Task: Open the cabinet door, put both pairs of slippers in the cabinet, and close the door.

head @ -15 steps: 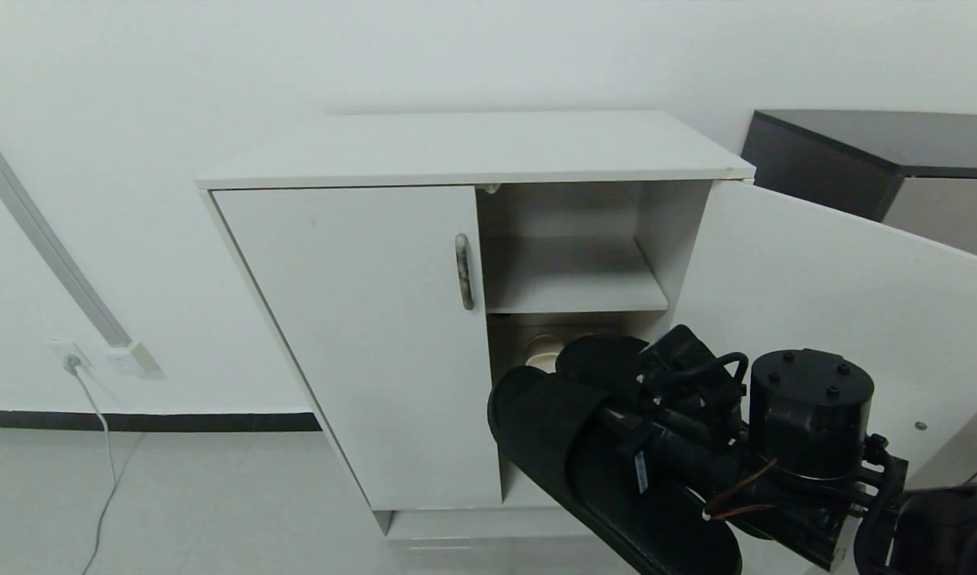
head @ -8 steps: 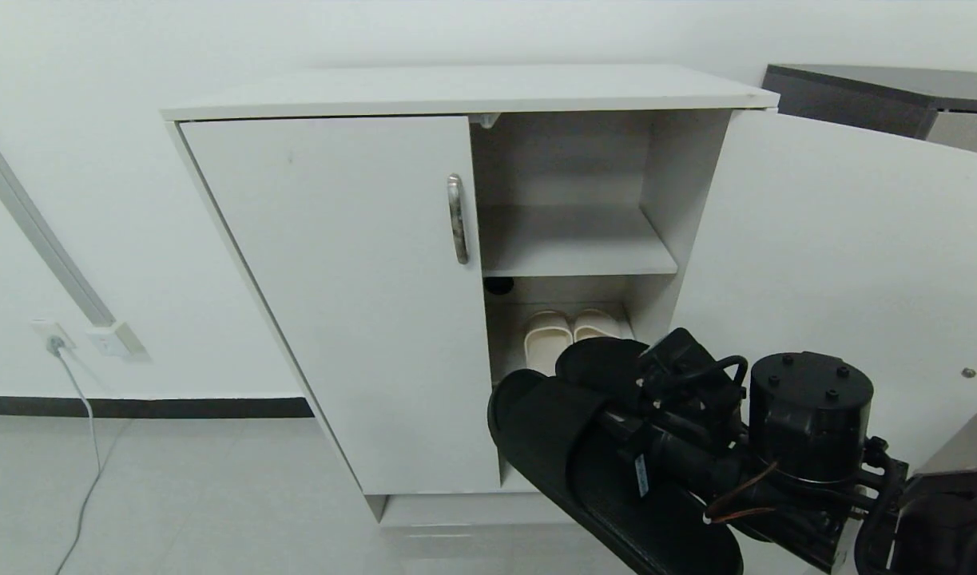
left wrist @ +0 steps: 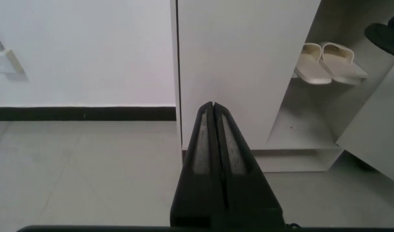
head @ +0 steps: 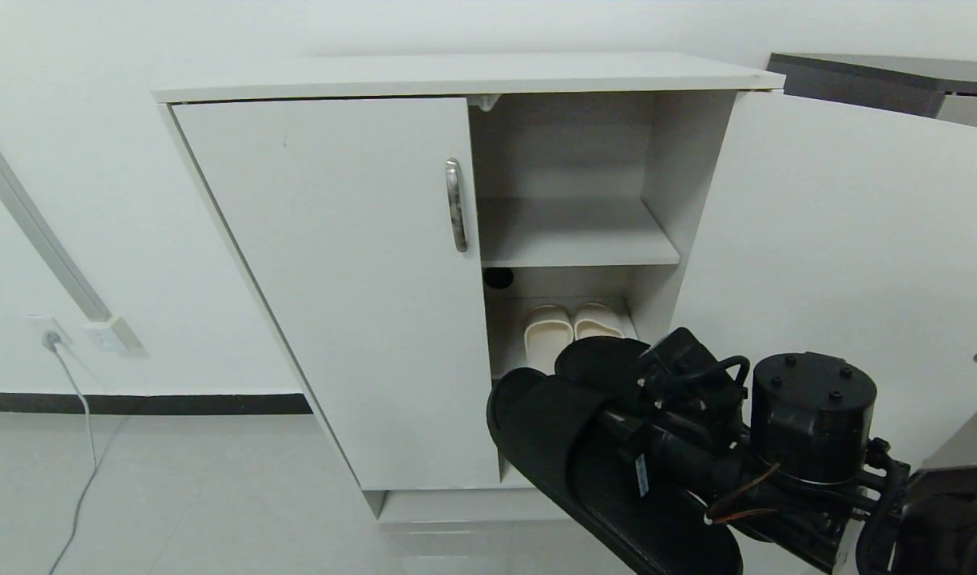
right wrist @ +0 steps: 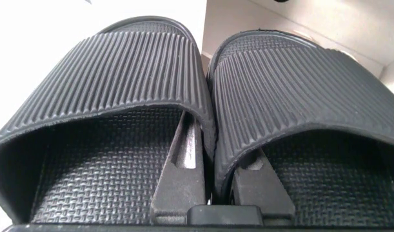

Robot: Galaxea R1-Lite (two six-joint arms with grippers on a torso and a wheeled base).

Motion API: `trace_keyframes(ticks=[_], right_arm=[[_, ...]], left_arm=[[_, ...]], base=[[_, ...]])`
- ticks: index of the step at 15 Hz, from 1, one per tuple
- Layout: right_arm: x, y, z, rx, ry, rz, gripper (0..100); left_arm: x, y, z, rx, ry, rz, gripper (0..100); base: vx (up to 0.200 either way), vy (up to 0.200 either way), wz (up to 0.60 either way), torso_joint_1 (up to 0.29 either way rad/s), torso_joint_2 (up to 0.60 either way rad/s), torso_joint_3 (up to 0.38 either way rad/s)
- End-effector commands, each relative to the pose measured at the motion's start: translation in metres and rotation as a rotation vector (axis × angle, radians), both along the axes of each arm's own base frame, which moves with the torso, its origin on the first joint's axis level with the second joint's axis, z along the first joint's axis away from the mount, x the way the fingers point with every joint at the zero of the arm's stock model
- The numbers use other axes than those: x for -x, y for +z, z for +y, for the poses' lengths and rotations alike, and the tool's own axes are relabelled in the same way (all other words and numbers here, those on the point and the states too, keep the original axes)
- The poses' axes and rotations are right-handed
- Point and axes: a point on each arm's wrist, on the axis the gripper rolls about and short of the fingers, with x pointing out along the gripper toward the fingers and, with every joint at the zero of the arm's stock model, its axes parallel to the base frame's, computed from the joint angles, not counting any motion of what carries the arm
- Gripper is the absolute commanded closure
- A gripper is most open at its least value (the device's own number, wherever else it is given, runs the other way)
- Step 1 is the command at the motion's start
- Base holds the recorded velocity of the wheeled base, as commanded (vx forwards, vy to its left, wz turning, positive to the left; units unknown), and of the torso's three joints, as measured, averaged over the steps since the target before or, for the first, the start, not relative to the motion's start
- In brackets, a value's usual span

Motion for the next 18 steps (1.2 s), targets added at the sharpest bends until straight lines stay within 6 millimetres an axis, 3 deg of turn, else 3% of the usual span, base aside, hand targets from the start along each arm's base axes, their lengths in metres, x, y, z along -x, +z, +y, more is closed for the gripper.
trace_keyframes(ticks=[1, 6, 7, 11, 15, 18], right_arm=[[0.0, -0.001, 0.0, 0.003, -0.001, 0.001, 100], [-0.006, -0.002, 0.011, 0.015, -0.057, -0.015, 100], [-0.014, -0.001, 0.03, 0.003, -0.19, -0.033, 100], [-0.025, 0.003, 0.064, -0.026, -0.39, -0.021, 100], [-0.035, 0.039, 0.083, -0.064, -0.584, -0.026, 100], [-0.035, 0.067, 0.083, -0.099, -0.614, -0.043, 100]], left_arm=[[0.0, 0.0, 0.0, 0.0, 0.0, 0.001, 100], [0.0, 0.0, 0.0, 0.0, 0.0, 0.001, 100], [0.0, 0.0, 0.0, 0.0, 0.002, 0.001, 100], [0.0, 0.0, 0.0, 0.0, 0.002, 0.001, 100], [0.0, 0.0, 0.0, -0.001, 0.0, 0.001, 100], [0.0, 0.0, 0.0, -0.001, 0.0, 0.001, 100]], base=[[0.0, 0.0, 0.0, 0.0, 0.0, 0.0], [0.0, 0.0, 0.0, 0.0, 0.0, 0.0], [0.0, 0.0, 0.0, 0.0, 0.0, 0.0], [0.0, 0.0, 0.0, 0.0, 0.0, 0.0], [0.0, 0.0, 0.0, 0.0, 0.0, 0.0], [0.0, 0.0, 0.0, 0.0, 0.0, 0.0]])
